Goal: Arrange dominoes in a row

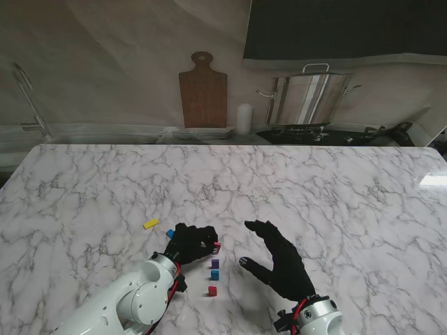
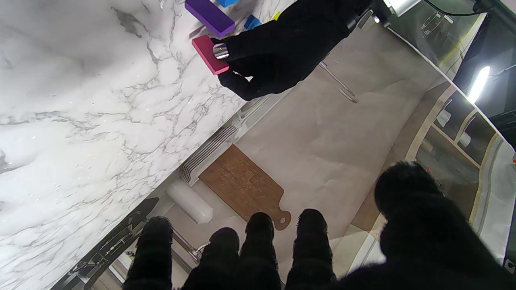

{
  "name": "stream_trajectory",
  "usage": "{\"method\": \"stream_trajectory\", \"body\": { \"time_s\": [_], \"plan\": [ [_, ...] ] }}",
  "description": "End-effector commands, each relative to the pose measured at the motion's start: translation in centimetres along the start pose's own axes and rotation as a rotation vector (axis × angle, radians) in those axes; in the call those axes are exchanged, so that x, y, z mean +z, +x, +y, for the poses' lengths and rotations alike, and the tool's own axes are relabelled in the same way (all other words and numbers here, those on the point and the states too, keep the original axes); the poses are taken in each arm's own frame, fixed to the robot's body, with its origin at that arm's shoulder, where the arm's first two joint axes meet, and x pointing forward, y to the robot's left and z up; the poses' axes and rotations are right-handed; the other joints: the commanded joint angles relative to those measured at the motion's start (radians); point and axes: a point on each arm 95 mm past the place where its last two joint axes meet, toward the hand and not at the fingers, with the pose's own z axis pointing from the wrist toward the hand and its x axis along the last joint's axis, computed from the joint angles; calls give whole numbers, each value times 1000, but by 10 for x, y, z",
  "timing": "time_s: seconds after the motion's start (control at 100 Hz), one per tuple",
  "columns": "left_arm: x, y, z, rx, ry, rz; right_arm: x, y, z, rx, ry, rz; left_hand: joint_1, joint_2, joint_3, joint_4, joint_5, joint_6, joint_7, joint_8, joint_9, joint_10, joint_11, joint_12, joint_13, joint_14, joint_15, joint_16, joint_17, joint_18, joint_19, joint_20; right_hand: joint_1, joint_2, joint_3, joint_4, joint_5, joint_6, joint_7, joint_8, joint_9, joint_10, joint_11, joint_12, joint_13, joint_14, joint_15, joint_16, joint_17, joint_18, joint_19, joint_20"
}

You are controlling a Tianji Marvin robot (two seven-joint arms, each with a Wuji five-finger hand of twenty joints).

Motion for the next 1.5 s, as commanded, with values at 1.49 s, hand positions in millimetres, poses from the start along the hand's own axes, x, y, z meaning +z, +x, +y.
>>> {"method": "stream_trajectory", "body": {
  "time_s": [1.49],
  "plan": [
    [-3, -3, 6, 38, -58, 4, -1, 2, 0, 4, -3, 0, -12, -20, 85, 45, -23, -22, 51, 20, -20, -11, -38, 69, -69, 8, -6, 6, -32, 11, -73, 19, 3, 20, -19, -13, -25, -23, 16, -19, -20, -9, 16, -5, 4, -11, -9, 2, -8, -24, 9, 3]
  ]
}}
